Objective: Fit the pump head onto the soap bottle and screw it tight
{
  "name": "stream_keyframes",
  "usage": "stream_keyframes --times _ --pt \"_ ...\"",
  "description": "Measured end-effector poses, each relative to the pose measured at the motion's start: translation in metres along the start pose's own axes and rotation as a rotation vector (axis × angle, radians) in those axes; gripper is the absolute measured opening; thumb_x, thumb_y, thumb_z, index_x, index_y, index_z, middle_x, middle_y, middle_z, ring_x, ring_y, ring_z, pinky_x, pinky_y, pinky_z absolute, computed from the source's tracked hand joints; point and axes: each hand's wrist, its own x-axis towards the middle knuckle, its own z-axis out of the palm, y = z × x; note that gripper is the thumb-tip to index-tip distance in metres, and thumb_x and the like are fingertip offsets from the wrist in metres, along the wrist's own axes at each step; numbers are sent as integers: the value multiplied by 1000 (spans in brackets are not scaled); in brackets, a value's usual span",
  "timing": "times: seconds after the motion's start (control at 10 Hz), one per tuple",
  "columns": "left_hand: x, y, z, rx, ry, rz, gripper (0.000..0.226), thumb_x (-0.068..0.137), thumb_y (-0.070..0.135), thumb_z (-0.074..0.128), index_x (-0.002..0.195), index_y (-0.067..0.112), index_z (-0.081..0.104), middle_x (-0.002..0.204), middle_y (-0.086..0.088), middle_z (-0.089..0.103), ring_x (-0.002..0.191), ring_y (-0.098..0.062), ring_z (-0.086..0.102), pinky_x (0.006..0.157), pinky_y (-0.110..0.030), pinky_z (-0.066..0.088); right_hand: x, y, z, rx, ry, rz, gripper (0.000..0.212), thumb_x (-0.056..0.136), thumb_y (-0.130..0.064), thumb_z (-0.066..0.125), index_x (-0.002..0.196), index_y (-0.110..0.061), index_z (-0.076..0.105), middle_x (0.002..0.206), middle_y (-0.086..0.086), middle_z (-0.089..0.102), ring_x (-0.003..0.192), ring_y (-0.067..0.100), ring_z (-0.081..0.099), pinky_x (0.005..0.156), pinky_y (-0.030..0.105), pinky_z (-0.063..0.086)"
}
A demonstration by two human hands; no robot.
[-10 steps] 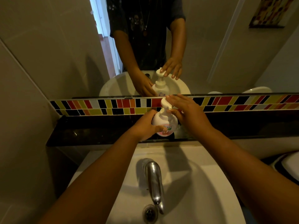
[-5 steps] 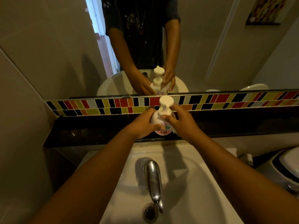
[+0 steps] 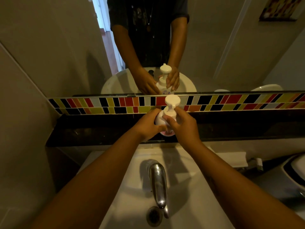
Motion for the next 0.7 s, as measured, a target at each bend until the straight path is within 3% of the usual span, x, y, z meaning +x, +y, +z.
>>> stream_keyframes --times 0.1,0.2,0.3,0.4,0.5,0.7 --pt "-2 -3 -13 -41 27 2 65 82 15 77 139 21 48 141 -4 55 126 -23 54 104 -47 48 4 4 -2 99 -123 2 64 82 -29 68 139 -21 42 140 9 53 128 24 49 105 45 44" --pt "-7 -11 -25 -137 66 -17 72 83 10 76 146 19 42 144 -3 51 125 -21 52 97 -33 51 5 13 2 60 -177 -18 60 84 -31 65 140 -24 42 140 3 54 129 21 49 106 45 43" --pt "-9 -23 -34 -133 90 -8 70 83 4 74 146 14 43 141 -6 54 121 -19 56 80 -18 55 7 16 10 89 -183 9 54 85 -29 64 136 -24 47 136 3 58 125 19 53 105 40 45" --pt "-8 -31 -39 -138 148 -3 68 81 6 77 142 12 48 138 -9 59 123 -25 60 91 -29 56 11 15 18 119 -184 12 53 87 -25 63 137 -22 47 137 4 57 126 19 52 102 33 42" --pt "-7 -35 -41 -127 170 -8 64 83 8 75 141 12 48 138 -9 59 123 -24 59 99 -37 53 19 17 29 82 -177 10 55 88 -25 61 140 -23 43 142 4 52 132 22 45 107 38 38" --pt "-6 -34 -47 -44 217 4 64 82 16 77 140 13 48 140 -9 56 127 -25 56 100 -38 51 23 9 38 -4 -126 -2 59 89 -29 60 143 -25 36 148 4 45 138 25 38 110 41 33"
